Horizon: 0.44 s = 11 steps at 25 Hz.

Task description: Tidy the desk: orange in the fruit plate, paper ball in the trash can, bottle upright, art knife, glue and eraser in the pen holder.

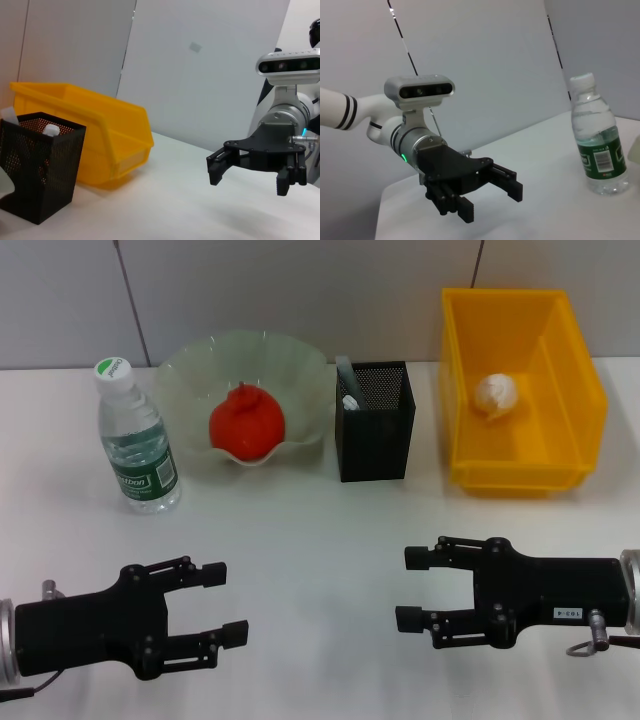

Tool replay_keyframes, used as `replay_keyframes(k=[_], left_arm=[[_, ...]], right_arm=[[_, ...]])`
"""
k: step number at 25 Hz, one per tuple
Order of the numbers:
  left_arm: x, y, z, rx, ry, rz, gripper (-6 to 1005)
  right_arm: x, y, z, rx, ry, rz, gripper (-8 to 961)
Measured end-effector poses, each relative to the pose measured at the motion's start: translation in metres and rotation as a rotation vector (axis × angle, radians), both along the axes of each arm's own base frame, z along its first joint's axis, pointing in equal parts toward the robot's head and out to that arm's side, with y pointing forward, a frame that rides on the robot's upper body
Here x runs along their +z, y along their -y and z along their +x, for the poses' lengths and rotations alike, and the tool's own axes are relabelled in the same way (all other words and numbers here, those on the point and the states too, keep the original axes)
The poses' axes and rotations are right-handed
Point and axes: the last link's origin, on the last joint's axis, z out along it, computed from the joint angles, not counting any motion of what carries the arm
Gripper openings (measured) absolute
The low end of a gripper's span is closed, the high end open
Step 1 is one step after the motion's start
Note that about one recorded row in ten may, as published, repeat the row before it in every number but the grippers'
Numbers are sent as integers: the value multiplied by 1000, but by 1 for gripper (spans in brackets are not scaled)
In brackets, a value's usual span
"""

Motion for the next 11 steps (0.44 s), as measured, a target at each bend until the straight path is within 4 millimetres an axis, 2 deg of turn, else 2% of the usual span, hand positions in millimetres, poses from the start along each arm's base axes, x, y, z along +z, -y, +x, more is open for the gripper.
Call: replay_keyframes(k=[11], left_arm=[[0,3,0,2,9,-9,786]], right_arm=[[-3,3,-1,-4,-15,-22,823]])
